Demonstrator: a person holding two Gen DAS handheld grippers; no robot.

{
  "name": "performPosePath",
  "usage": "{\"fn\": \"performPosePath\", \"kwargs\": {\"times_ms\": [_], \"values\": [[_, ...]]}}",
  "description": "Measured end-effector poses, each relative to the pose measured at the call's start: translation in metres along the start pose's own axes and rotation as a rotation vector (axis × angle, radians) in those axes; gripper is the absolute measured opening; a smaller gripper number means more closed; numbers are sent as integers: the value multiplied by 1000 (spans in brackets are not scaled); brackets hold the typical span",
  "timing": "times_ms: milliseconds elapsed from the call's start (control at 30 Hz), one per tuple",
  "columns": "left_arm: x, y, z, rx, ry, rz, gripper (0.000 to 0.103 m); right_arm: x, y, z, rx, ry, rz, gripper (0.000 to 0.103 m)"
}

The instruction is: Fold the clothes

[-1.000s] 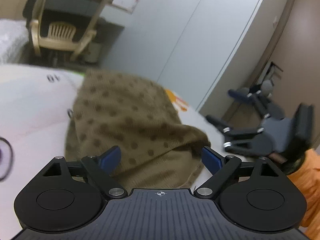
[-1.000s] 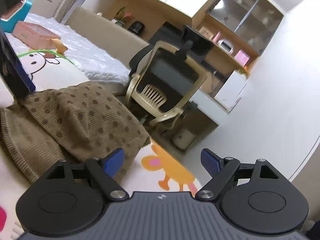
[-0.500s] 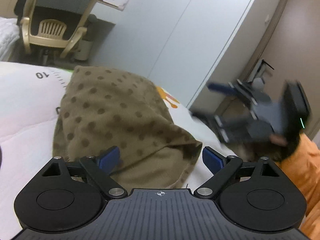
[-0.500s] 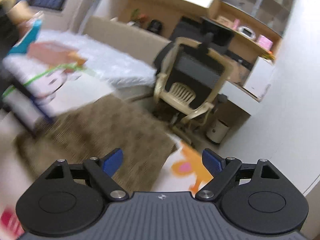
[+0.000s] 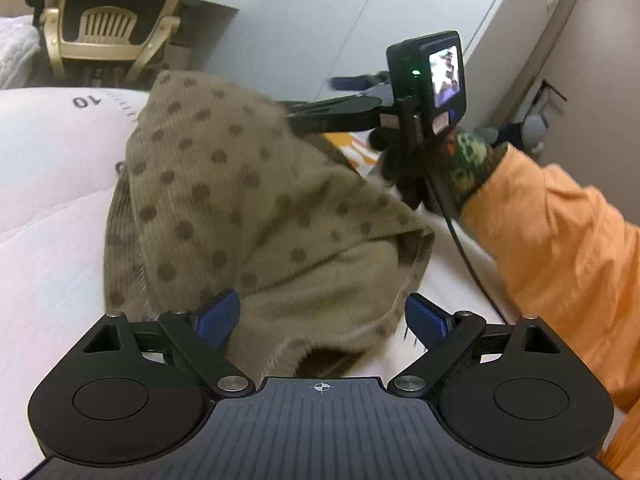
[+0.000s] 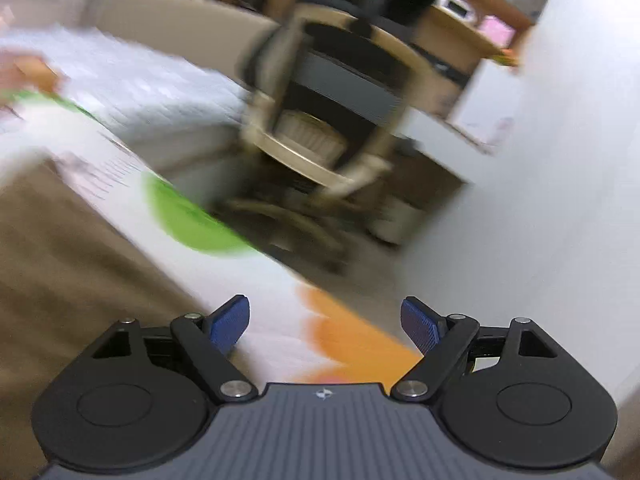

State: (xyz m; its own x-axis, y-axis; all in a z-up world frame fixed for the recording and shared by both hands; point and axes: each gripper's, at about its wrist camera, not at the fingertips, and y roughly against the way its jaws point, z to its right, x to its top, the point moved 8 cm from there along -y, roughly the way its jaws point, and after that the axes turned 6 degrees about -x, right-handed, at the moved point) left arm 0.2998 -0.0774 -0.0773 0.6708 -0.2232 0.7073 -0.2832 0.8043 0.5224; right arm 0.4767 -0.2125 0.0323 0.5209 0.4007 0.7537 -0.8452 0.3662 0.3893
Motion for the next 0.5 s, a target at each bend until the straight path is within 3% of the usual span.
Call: {"fn": "performPosePath", "kwargs": {"times_ms": [100,200,267,333,367,433,500], "values": [[7,16,-3,-11,31,4,94,-14,29,25,73,-124,3,83],[34,41,-7,-1,31,91,95,-18,76,32,257,-270,42,84],[56,54,-19,43,59,169,96,-23,106,21,407,-301,67,89],[69,55,-36,77,112,202,96,-37,126,1,499,-241,51,90],[73,51,-45,98,134,202,96,-47,129,-9,500,-173,34,90],[72,39,-60,150,150,163,96,-72,126,-20,387,5,9,90],[65,27,-69,204,129,100,96,-83,127,-10,342,20,-3,92]]}}
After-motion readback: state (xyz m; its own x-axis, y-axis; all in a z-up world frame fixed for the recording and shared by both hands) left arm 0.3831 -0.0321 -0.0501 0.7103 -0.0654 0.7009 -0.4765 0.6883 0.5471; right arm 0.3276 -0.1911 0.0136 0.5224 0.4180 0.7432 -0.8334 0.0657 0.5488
